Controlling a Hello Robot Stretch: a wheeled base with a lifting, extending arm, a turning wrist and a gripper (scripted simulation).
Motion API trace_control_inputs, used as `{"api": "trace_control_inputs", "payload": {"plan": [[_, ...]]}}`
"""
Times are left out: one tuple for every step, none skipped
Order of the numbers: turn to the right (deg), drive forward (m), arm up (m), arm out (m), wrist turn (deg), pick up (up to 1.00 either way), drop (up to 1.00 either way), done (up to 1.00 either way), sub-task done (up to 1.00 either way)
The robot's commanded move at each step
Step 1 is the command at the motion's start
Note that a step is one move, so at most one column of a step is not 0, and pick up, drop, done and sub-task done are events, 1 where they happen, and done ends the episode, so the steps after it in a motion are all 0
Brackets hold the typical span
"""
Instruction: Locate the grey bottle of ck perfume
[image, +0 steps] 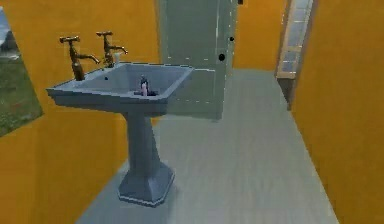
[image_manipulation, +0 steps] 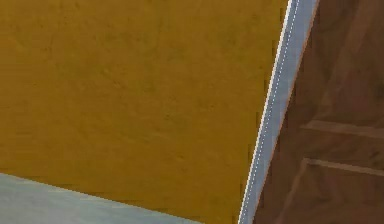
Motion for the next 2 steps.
{"api": "trace_control_inputs", "payload": {"plan": [[0.0,0.60,0.00,0.00,0.0,0.00,0.00,0.00,0.00],[-21.0,0.00,0.00,0.00,0.0,0.00,0.00,0.00,0.00]]}}
